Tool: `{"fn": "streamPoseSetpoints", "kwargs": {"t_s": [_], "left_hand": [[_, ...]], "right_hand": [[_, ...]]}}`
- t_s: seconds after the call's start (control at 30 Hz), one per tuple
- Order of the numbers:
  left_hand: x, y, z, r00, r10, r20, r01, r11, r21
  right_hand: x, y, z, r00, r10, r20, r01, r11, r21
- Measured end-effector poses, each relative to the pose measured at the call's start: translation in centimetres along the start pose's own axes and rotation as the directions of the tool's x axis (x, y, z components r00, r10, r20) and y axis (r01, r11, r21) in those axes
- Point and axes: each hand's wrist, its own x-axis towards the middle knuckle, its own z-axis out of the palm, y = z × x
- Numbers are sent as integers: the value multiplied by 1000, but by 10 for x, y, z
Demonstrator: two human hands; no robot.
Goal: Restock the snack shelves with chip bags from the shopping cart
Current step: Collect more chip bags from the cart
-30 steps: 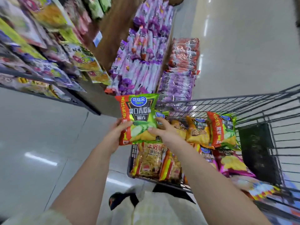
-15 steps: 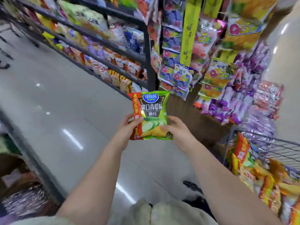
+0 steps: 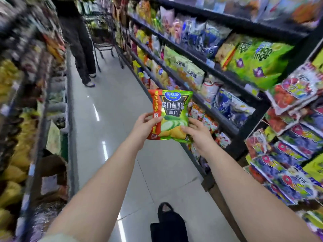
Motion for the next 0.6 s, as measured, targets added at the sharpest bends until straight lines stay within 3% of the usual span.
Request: {"fn": "streamPoseSetpoints", "kwargs": {"t_s": [0.13,0.4,0.6], "left_hand": [[86,76,-18,988,125,-88,-123,992,30],[269,244,-36,933,346,-95,-332,933,140],[387,349,-61,913,403,-65,-396,913,99]], "right_hand": [[104,-50,43,997,-60,48,60,998,8],[292,-200,121,957,-265,119,272,961,-45],[410,-286,180,915,-388,110,397,916,-67]]}}
